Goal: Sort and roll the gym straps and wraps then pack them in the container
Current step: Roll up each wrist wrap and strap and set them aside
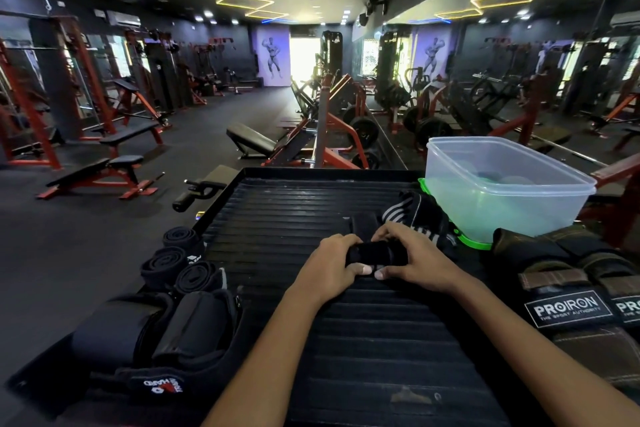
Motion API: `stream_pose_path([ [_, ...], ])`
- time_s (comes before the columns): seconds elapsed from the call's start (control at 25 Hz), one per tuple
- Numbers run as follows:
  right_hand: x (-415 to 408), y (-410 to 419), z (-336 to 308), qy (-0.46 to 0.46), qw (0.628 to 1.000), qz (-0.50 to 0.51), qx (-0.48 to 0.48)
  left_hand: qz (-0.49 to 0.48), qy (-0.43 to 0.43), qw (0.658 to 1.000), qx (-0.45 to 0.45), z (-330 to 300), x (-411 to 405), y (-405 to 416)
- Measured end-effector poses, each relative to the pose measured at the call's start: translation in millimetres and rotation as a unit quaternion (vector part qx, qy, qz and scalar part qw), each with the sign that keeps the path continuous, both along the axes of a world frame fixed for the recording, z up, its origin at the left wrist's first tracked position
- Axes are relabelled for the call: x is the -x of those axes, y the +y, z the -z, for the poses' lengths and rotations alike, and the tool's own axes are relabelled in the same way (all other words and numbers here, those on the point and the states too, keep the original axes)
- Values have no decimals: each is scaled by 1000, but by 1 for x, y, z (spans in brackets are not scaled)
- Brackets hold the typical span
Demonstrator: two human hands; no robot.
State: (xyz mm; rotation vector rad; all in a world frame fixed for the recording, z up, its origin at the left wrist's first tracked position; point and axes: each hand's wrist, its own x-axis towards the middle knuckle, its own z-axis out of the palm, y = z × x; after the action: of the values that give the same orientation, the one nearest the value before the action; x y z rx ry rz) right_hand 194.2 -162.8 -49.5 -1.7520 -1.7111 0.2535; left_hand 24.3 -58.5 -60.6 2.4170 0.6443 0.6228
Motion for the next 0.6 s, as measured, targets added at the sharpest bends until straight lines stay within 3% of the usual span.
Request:
stream_pose_path([
  [0.4, 1, -1, 0, 2, 1000, 6, 30, 10, 13, 998, -54, -5, 2, -7],
  [0.6, -2, -1, -2, -7, 1000, 20, 21, 26, 0, 999, -31, -4, 1, -7],
])
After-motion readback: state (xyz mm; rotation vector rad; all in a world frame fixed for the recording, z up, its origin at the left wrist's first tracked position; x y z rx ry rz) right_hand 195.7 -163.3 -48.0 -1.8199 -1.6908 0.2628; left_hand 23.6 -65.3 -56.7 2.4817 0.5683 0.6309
